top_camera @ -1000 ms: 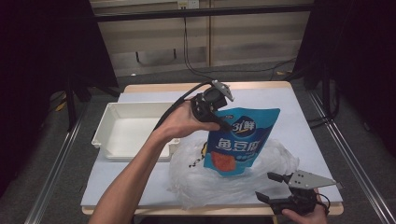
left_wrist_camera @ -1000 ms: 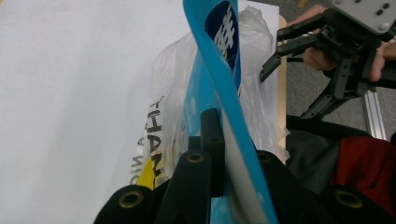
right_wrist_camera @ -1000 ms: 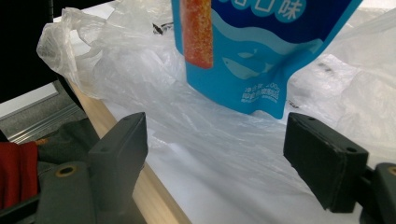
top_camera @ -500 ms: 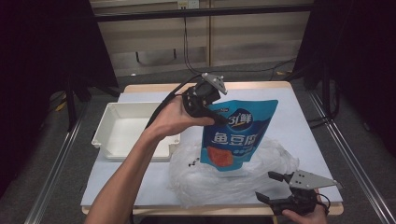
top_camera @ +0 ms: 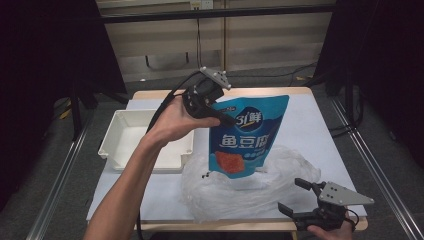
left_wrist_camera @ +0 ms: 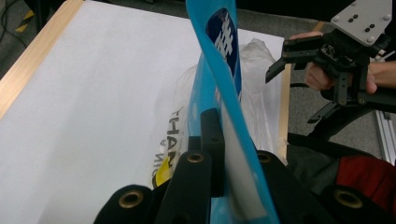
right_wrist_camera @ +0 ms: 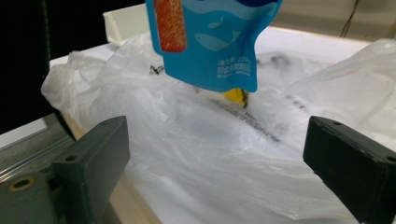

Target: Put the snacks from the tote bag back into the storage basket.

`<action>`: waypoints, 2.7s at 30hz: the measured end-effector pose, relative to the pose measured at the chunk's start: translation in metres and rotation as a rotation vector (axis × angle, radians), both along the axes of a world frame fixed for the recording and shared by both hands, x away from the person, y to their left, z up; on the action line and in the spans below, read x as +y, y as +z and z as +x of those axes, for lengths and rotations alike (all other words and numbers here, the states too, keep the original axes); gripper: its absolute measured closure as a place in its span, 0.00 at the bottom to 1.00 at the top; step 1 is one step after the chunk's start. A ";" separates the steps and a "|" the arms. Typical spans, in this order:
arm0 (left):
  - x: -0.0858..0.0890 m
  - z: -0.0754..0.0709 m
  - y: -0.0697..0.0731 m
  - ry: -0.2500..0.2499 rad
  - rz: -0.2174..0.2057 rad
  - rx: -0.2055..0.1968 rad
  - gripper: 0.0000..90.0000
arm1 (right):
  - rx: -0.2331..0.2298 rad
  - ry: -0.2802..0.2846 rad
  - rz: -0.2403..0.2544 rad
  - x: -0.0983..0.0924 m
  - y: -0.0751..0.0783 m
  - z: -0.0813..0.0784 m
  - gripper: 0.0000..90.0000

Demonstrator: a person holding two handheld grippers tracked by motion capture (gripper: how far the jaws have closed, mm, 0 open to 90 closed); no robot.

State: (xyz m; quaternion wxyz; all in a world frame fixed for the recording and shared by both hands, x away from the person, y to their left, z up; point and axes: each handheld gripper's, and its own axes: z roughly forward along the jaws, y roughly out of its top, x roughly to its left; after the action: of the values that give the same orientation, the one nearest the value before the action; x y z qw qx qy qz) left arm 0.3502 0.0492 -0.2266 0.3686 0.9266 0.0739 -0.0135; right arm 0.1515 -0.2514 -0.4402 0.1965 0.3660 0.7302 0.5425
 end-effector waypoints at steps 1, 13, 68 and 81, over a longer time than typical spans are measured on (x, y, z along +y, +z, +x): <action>0.001 0.000 0.001 0.004 -0.002 0.003 1.00 | -0.010 -0.008 0.004 0.000 0.000 0.000 0.07; 0.017 -0.001 0.022 -0.037 0.001 -0.029 1.00 | -0.006 -0.003 -0.020 0.002 -0.001 0.000 0.07; 0.169 0.045 0.053 0.325 -0.105 -0.090 1.00 | 0.021 0.011 -0.030 0.004 -0.003 0.003 0.09; 0.199 0.063 0.048 0.381 -0.090 -0.103 1.00 | 0.029 0.013 -0.028 0.004 -0.003 0.004 0.09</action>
State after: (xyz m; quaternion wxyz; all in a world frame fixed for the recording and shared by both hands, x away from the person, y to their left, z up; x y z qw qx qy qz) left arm 0.4135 0.2481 -0.1790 0.4088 0.8779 0.2283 0.1005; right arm 0.1557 -0.2473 -0.4433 0.1874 0.3666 0.7428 0.5279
